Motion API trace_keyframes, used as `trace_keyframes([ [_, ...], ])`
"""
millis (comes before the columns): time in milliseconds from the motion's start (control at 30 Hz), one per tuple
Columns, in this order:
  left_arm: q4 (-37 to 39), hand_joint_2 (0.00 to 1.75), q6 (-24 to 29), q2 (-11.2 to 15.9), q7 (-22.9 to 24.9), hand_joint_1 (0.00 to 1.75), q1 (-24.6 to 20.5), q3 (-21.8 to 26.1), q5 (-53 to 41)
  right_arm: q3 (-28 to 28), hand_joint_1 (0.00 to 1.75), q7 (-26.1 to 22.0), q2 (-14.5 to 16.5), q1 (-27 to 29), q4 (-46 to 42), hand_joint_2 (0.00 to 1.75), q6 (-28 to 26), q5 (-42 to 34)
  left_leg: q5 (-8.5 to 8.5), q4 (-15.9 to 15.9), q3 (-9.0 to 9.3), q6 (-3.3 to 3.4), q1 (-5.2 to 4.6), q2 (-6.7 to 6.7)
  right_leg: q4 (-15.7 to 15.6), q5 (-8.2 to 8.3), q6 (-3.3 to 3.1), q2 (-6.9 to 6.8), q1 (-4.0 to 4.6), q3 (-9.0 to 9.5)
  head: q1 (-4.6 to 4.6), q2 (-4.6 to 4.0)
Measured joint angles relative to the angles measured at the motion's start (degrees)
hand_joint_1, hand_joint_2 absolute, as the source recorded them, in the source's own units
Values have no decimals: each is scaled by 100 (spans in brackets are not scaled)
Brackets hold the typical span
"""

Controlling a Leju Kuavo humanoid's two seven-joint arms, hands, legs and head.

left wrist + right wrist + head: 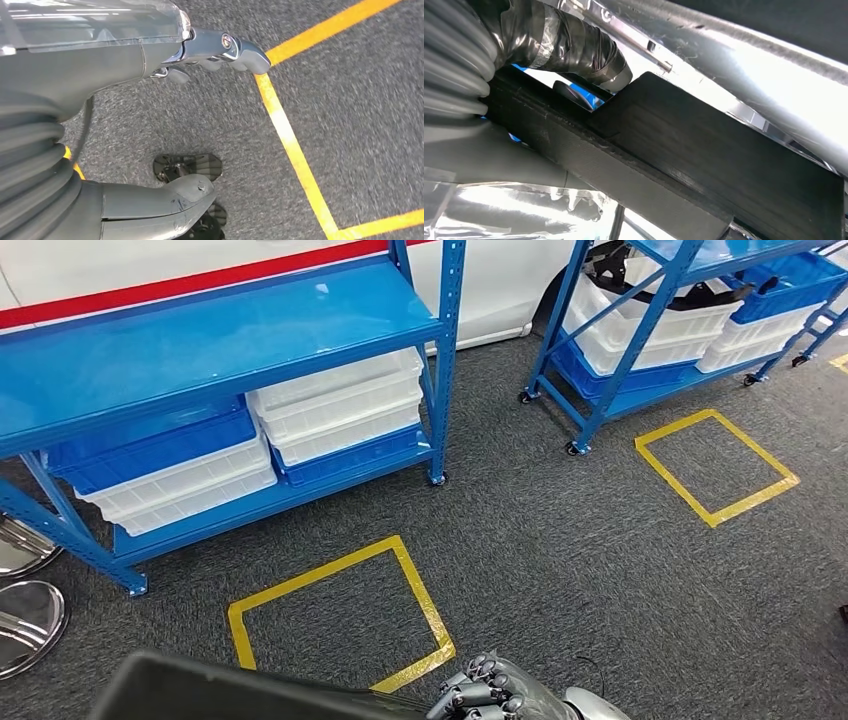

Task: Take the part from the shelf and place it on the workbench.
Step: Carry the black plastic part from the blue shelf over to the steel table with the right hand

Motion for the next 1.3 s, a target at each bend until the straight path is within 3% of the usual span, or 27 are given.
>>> trace_keyframes([
  [67,1,175,15,-20,42,0,-38,1,0,33,175,11,-19,-37,8,175,-54,-57,-5,3,6,-46,-21,73,-288,33,-77,-89,49,121,-1,0],
  [133,2,175,50,-54,120,0,-122,1,4,46,175,23,-28,-70,16,175,-75,-190,6,-14,12,-101,-35,139,-311,77,-141,3,57,85,-1,0],
  [200,2,175,86,-94,202,0,-232,1,11,39,175,31,-28,-105,14,175,-25,-322,-129,118,-43,-154,-22,8,-367,136,-220,85,27,72,-1,0],
  [300,2,175,119,-131,292,0,-298,-1,6,9,175,29,-2,-99,10,175,91,-401,-693,1084,-442,-209,11,-336,-387,189,-293,232,8,41,-1,0],
  [333,2,175,127,-136,308,0,-292,-1,2,2,175,29,7,-79,10,175,107,-407,-815,1427,-588,-220,13,-372,-376,193,-299,298,11,29,-1,0],
  [367,2,175,135,-143,314,0,-283,-1,0,-3,175,29,12,-57,10,175,115,-410,-825,1601,-664,-225,13,-385,-361,194,-300,370,13,21,-1,0],
  [400,2,175,147,-149,314,0,-278,-1,-2,-7,175,31,18,-36,10,175,126,-412,-717,1551,-640,-226,17,-393,-341,192,-298,445,12,16,-1,0],
  [433,2,175,161,-154,309,0,-277,-1,-2,-10,175,34,27,-19,7,175,141,-418,-515,1279,-519,-222,25,-415,-317,187,-291,520,8,14,-1,0],
  [500,2,175,185,-158,292,0,-279,-1,-2,-22,175,46,52,2,-8,175,179,-437,-156,524,-187,-204,50,-614,-250,170,-251,658,6,-10,-1,0],
  [567,2,175,198,-164,271,0,-274,-1,-2,-33,175,59,72,22,-26,175,199,-455,-82,147,-25,-170,53,-807,-196,176,-177,784,-4,-81,-1,0],
  [633,2,175,216,-175,254,0,-272,-1,-3,-50,175,73,88,53,-36,175,217,-483,-89,111,-17,-115,37,-773,-201,222,-89,911,-20,-142,-1,0],
  [667,2,175,228,-186,248,0,-281,-1,-3,-60,175,80,95,75,-41,175,231,-500,-65,89,-20,-76,41,-709,-193,223,-53,895,-24,-160,-1,0],
  [700,2,175,240,-197,243,0,-294,-1,-3,-70,175,86,101,92,-45,175,244,-515,-40,61,-19,-32,49,-642,-129,172,-20,792,-16,-197,-1,0],
  [733,2,175,253,-207,238,0,-306,-1,-1,-77,175,91,104,102,-49,175,253,-525,-17,34,-19,7,56,-571,33,57,6,641,-9,-273,0,0],
  [800,2,175,277,-216,231,0,-303,0,2,-86,175,95,118,113,-53,175,272,-535,-1,11,-25,44,41,-421,675,-320,48,337,-5,-555,1,0],
  [867,2,175,307,-222,230,0,-289,1,5,-89,175,94,143,129,-53,175,290,-545,-4,15,-32,50,22,-263,1258,-541,72,264,-22,-806,1,0],
  [900,2,175,327,-227,229,0,-289,2,5,-89,175,93,161,136,-53,175,296,-553,-8,16,-30,49,16,-189,1285,-496,71,251,-26,-800,1,0],
  [967,2,175,373,-244,223,0,-302,1,2,-88,175,76,211,140,-58,175,292,-588,-24,16,-8,39,8,-66,706,-153,34,178,-18,-463,1,-1],
  [1033,2,175,430,-260,212,0,-304,-1,-10,-88,175,29,295,138,-106,175,264,-641,-49,14,19,15,-14,36,-24,76,-48,-17,38,-67,1,-1],
  [1100,2,175,472,-266,205,0,-287,-1,-20,-88,175,-35,396,143,-203,175,213,-693,-63,3,36,-23,-35,133,-279,87,-118,-90,95,38,0,0],
  [1167,2,175,484,-266,202,0,-272,-1,-22,-88,175,-71,476,156,-290,175,177,-723,-79,-20,61,-76,-44,193,-326,123,-172,25,82,31,0,0],
  [1233,2,175,480,-263,197,0,-269,-2,-24,-87,175,-75,531,161,-331,175,171,-729,-234,137,17,-122,-33,0,-408,171,-239,118,40,59,0,0],
  [1300,2,175,476,-252,194,0,-245,-2,-23,-86,175,-77,581,162,-341,175,172,-732,-593,762,-251,-147,-12,-293,-437,197,-278,213,22,65,-1,0],
])
